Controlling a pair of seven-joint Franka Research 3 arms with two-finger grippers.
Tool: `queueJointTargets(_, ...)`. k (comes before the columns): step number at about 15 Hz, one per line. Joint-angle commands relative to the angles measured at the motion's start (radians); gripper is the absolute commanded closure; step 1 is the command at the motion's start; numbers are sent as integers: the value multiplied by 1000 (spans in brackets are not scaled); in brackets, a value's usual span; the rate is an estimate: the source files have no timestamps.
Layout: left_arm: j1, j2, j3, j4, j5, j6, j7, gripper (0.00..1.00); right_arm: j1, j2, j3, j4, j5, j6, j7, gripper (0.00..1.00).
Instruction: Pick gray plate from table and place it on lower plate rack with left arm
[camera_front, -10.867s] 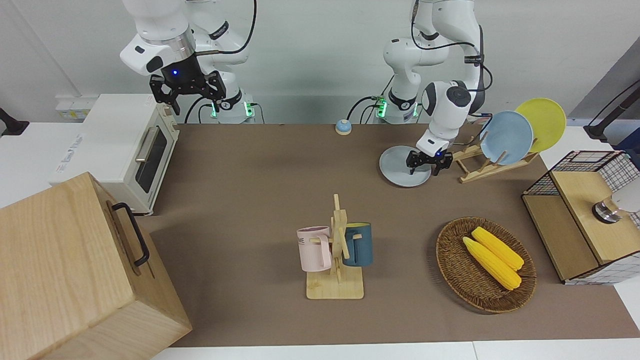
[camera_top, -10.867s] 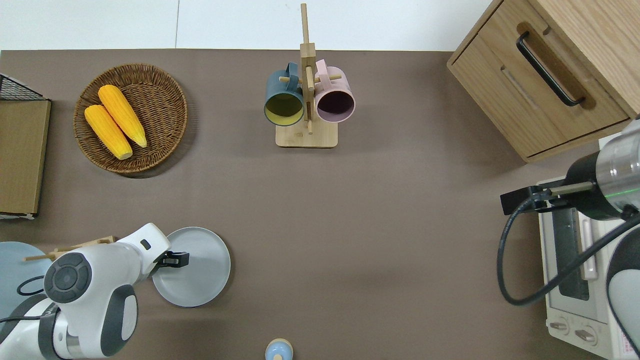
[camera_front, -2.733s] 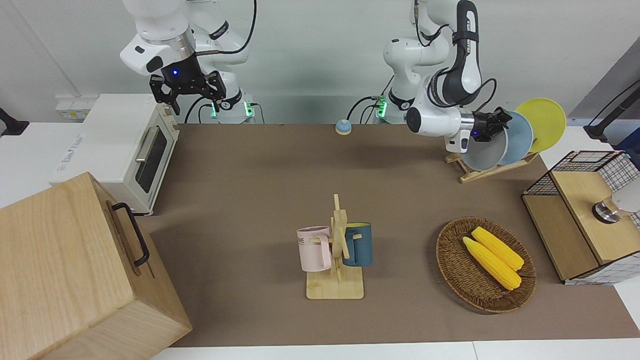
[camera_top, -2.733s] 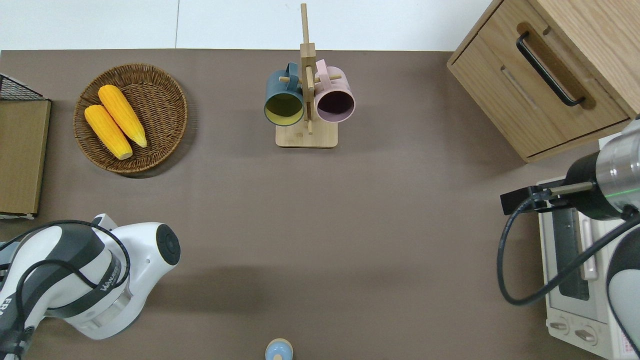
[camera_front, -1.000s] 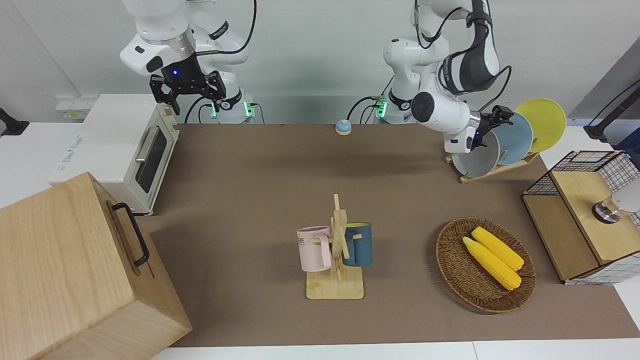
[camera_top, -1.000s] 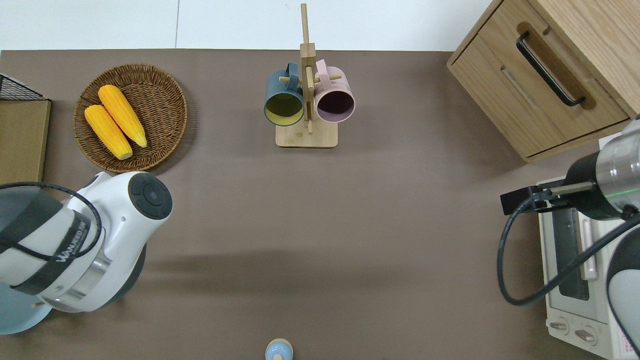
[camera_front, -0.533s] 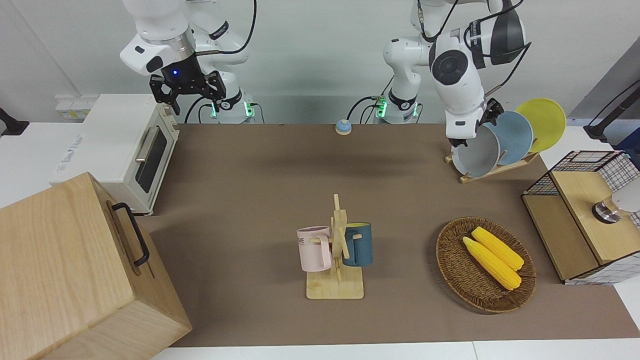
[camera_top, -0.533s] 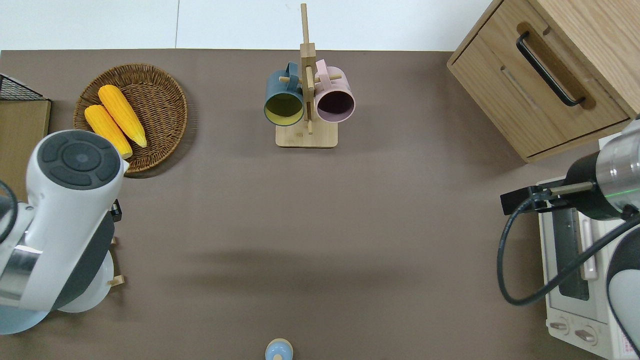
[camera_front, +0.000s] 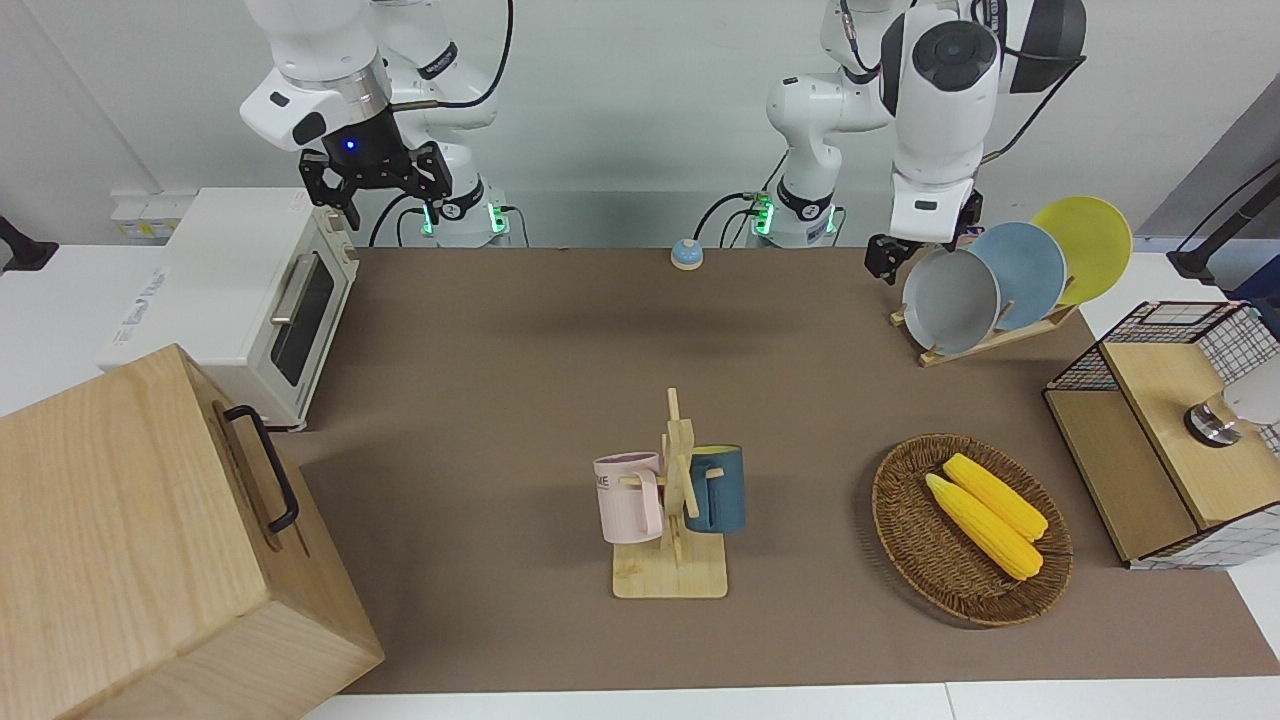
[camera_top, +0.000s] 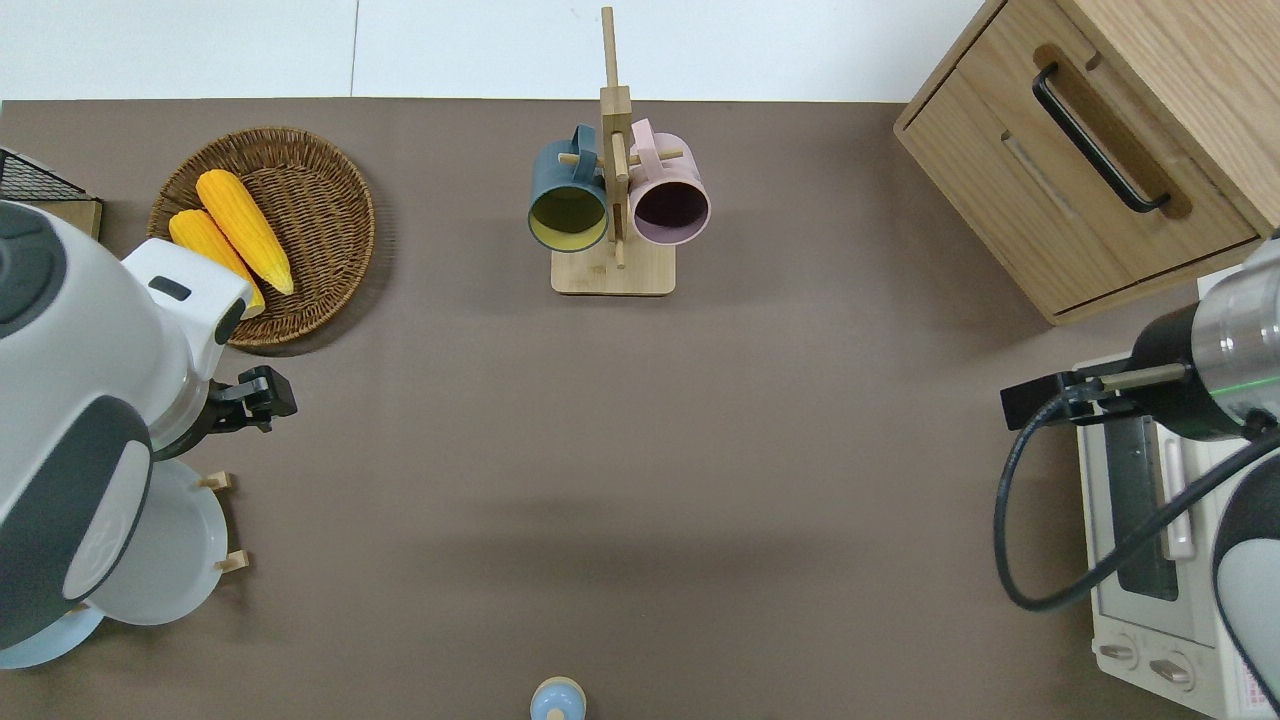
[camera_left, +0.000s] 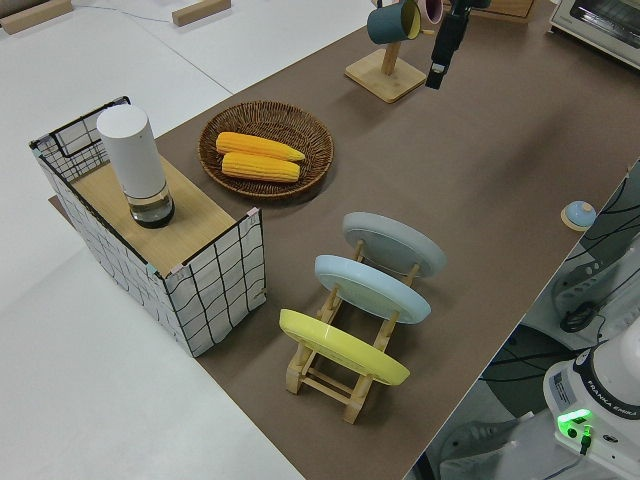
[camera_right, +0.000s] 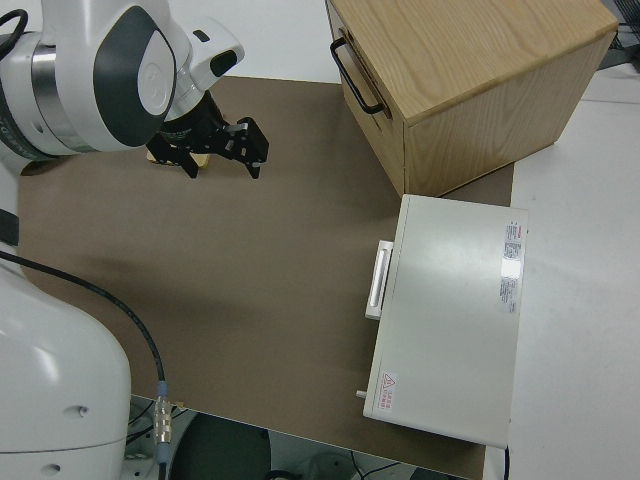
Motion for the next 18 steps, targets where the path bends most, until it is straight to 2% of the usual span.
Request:
queueJointTargets(1, -1, 10, 18, 71, -135, 0, 159, 5, -10, -2, 6, 6, 10, -14, 0, 11)
queueJointTargets(4, 1, 7, 21, 76, -236, 67, 260, 5, -10, -2, 6, 6, 10, -14, 0, 13)
queueJointTargets(7, 4, 5, 30, 77, -301, 119, 293, 5, -10, -2, 6, 6, 10, -14, 0, 11)
queueJointTargets(18, -1, -4, 22, 76, -286, 109, 310, 2, -10, -2, 6, 6, 10, -14, 0, 11)
